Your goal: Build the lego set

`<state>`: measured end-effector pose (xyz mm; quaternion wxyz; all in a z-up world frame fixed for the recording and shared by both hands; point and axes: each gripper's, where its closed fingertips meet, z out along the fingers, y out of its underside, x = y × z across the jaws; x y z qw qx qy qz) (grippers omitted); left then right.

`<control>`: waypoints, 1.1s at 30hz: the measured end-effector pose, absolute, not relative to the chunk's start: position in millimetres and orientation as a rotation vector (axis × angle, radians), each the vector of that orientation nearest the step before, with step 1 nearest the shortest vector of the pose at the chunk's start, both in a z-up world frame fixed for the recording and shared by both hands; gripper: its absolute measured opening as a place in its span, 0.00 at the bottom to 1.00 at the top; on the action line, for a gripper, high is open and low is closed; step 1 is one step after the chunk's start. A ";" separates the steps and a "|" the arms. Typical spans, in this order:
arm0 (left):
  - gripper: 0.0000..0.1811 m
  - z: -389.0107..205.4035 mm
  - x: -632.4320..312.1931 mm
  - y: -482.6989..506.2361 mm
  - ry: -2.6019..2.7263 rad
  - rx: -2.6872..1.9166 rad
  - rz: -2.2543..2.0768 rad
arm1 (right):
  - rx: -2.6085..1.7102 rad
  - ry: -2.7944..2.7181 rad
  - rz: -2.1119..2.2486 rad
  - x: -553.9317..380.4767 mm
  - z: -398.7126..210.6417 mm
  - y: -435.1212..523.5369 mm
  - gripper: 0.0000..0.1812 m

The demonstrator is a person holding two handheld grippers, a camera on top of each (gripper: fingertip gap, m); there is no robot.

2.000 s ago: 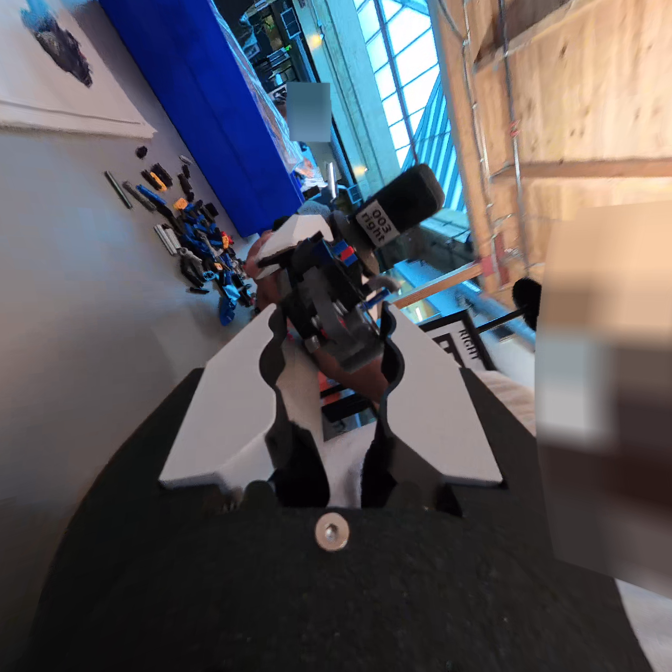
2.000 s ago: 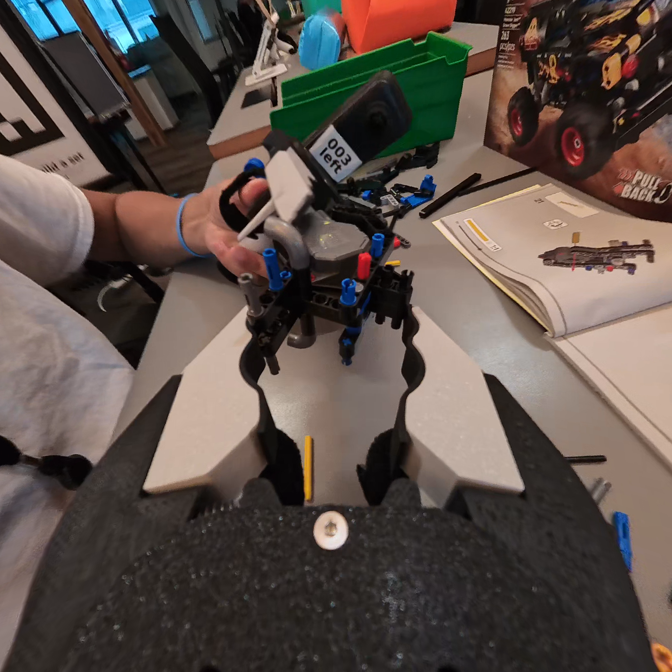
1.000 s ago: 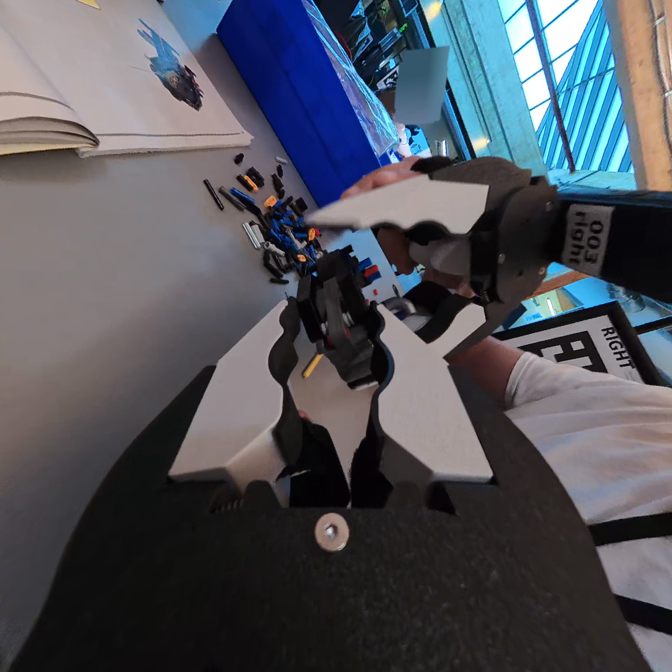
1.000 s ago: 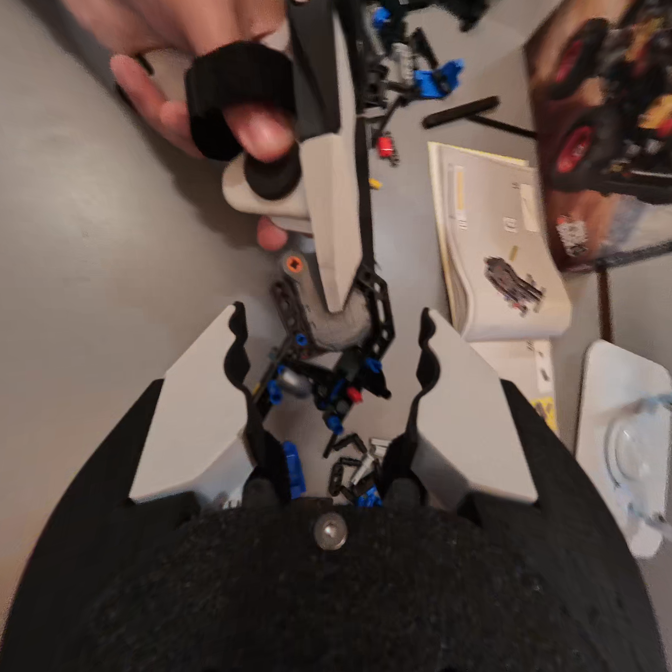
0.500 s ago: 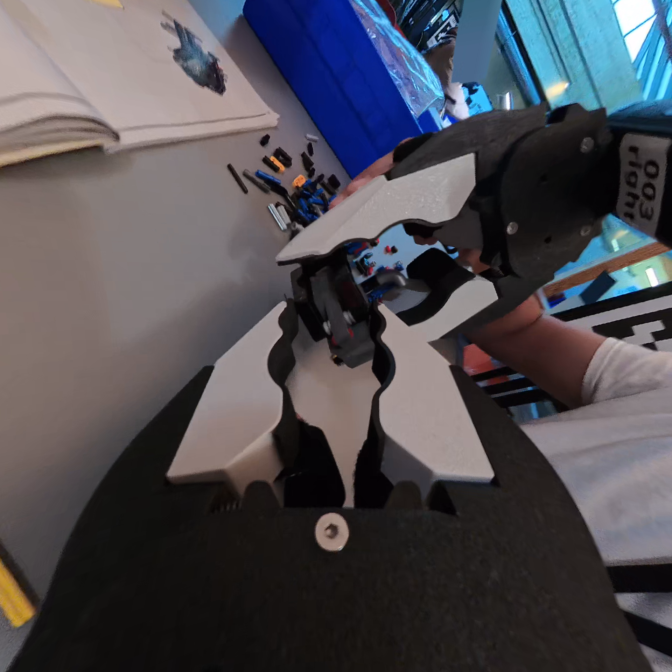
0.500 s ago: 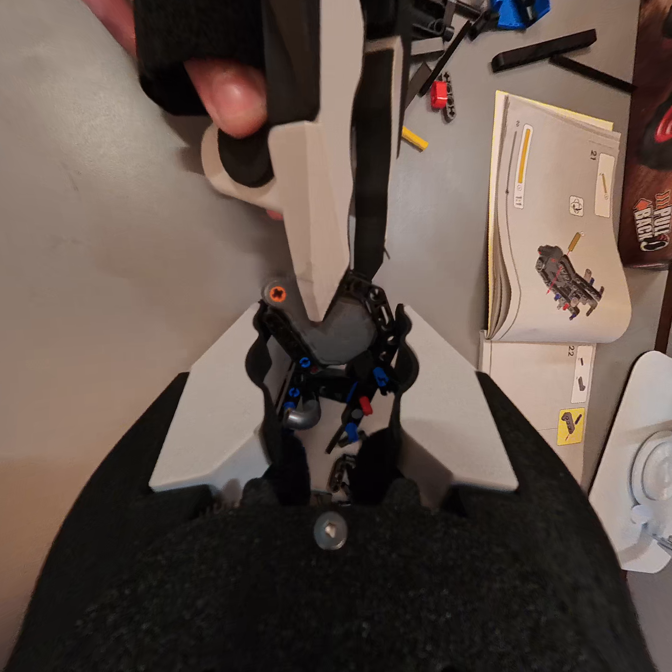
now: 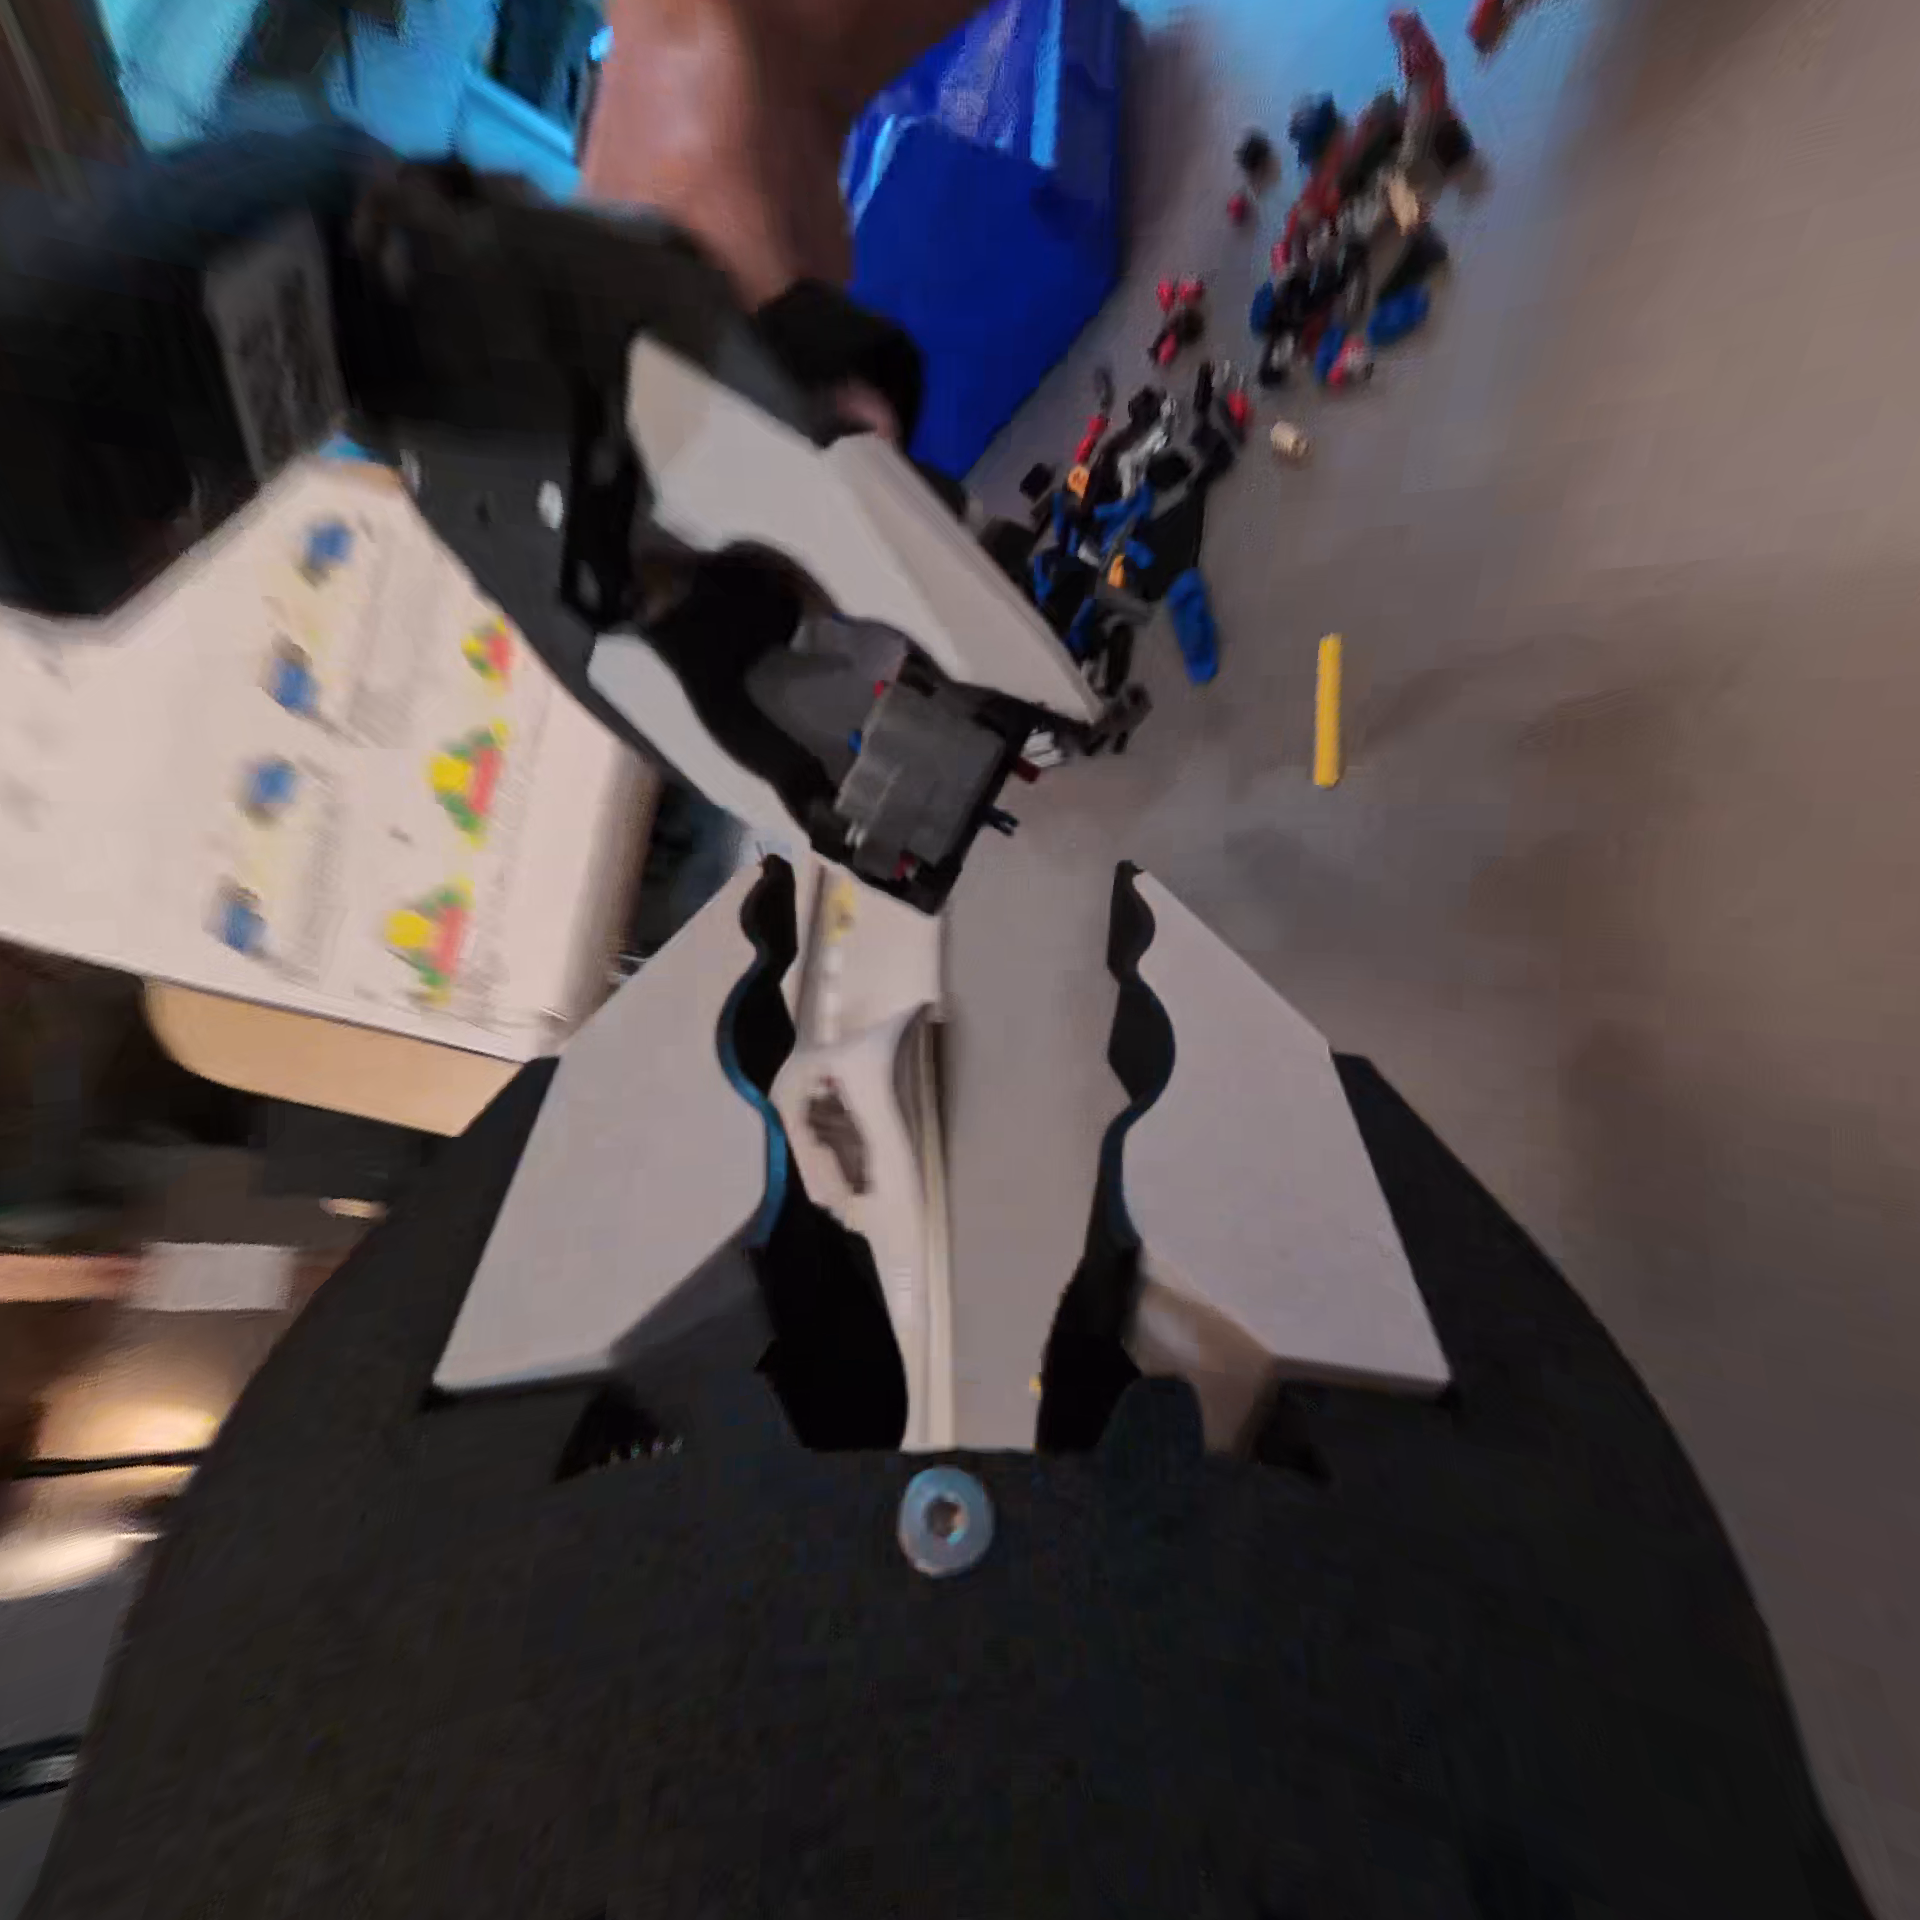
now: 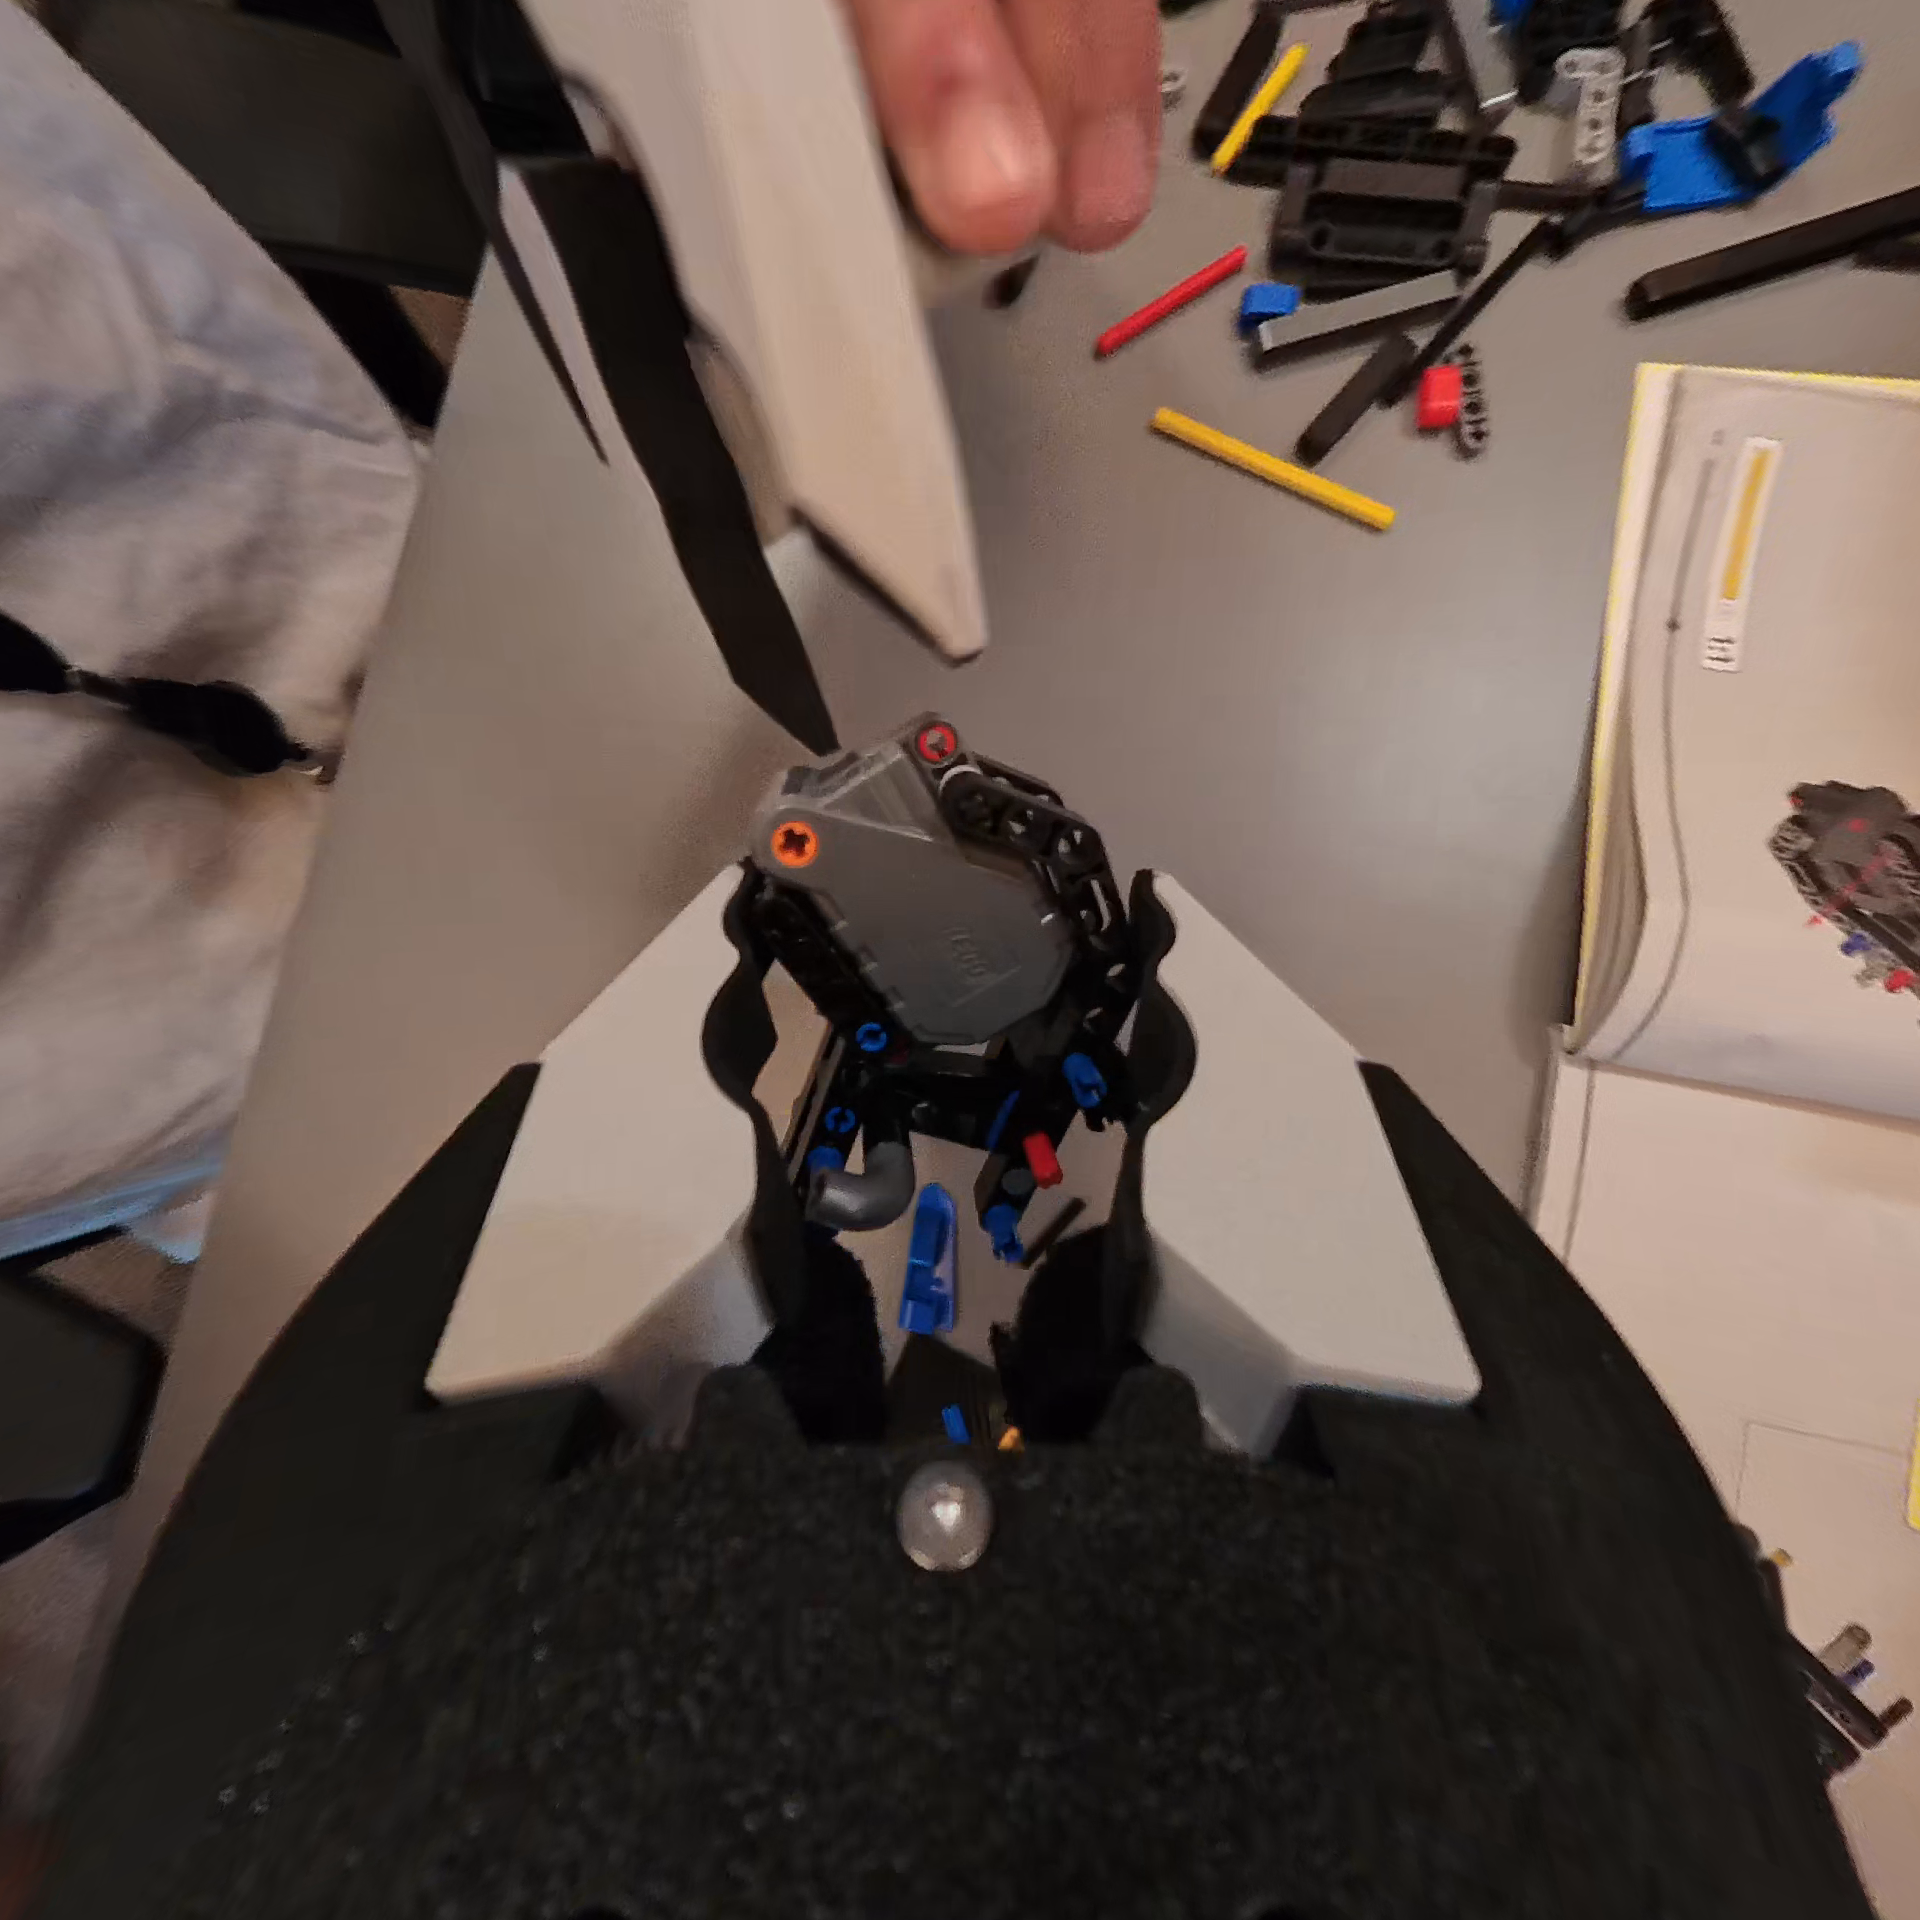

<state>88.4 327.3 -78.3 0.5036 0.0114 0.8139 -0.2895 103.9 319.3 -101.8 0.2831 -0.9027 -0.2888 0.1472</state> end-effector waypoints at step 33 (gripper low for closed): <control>0.14 -107.7 115.0 345.4 1.767 0.172 -0.311 | -2.364 -0.738 0.203 114.4 -81.3 337.7 0.46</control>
